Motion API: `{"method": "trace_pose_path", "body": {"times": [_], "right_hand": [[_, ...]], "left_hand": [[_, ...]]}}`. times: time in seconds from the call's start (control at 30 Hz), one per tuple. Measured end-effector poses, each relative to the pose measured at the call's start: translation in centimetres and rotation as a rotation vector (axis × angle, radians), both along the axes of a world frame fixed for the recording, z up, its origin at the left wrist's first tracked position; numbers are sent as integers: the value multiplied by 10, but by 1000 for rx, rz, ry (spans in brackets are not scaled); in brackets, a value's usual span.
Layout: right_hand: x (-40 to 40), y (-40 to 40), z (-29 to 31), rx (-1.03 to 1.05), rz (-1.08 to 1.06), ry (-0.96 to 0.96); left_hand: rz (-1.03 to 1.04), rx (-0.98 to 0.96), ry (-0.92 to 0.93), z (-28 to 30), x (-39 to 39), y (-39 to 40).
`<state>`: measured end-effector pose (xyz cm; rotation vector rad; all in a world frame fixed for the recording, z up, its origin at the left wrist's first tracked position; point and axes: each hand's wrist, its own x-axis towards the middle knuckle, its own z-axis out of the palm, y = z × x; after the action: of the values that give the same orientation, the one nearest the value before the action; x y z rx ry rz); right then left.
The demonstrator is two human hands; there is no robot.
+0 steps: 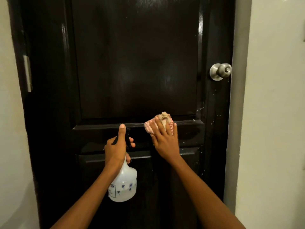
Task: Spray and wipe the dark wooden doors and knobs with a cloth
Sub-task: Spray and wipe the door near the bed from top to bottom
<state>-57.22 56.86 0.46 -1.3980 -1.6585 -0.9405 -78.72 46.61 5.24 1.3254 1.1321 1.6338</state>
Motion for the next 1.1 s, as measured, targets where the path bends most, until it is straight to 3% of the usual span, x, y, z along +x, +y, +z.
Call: {"method": "trace_pose_path", "body": {"times": [0.23,0.43,0.8,0.87,1.03,1.1], "right_hand": [[134,-27,-6,-62,-234,410],[108,-15,8,-12,-81,702],[152,-11,167,53,-62,501],[151,-11,150,78,-64,481],[162,-23,8,4,-63,416],[169,-26,-19,-60,-59,439]], "left_hand": [[-102,16,-6,3,28,-1],[-139,29,16,7,47,0],[-252,107,43,63,123,4],[-261,104,43,64,132,4],[-279,79,44,51,144,6],[-276,62,41,48,148,6]]}}
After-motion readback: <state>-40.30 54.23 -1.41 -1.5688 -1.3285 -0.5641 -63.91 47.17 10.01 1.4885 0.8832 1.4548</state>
